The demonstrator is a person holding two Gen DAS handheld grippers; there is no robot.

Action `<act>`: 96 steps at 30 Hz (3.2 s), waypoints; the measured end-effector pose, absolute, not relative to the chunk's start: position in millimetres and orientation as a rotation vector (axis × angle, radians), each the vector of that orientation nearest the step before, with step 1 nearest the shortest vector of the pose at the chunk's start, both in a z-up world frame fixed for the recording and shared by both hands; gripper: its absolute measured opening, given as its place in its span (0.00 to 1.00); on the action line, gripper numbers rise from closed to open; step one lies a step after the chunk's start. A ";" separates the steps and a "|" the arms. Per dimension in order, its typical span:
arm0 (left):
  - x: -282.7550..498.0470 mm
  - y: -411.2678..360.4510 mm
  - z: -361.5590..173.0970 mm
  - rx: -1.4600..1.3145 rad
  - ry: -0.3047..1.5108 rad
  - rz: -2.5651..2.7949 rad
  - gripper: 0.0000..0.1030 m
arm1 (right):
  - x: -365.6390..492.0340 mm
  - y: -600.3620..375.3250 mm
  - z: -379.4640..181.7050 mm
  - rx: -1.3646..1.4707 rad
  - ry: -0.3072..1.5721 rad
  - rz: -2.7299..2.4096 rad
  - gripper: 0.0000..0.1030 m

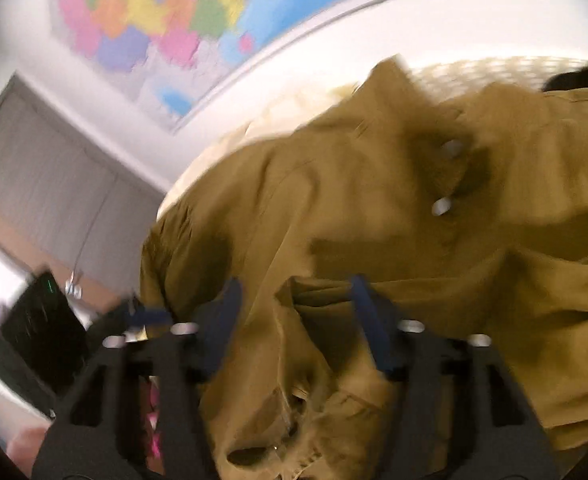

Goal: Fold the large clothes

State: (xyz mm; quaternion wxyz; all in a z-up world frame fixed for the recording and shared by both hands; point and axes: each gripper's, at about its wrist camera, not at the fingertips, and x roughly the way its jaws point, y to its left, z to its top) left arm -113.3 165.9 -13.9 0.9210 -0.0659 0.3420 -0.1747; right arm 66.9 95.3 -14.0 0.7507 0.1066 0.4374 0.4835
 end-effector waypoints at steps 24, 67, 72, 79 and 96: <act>-18.3 200.5 -68.7 -0.158 0.904 0.048 0.18 | 104.6 -18.6 -55.0 -0.205 0.797 0.475 0.34; -207.2 313.5 36.1 -0.256 0.514 0.265 0.75 | -58.8 171.9 64.3 -0.284 0.715 1.409 0.07; -192.4 287.8 40.6 -0.207 0.510 0.200 0.75 | -21.9 91.7 104.7 -0.314 0.639 1.176 0.07; -137.6 253.3 6.3 -0.153 0.639 0.129 0.75 | 42.6 16.7 75.1 -0.253 0.765 0.918 0.09; -19.1 200.6 -19.2 0.117 0.718 0.050 0.68 | 91.8 -45.6 -27.7 -0.063 0.948 0.790 0.77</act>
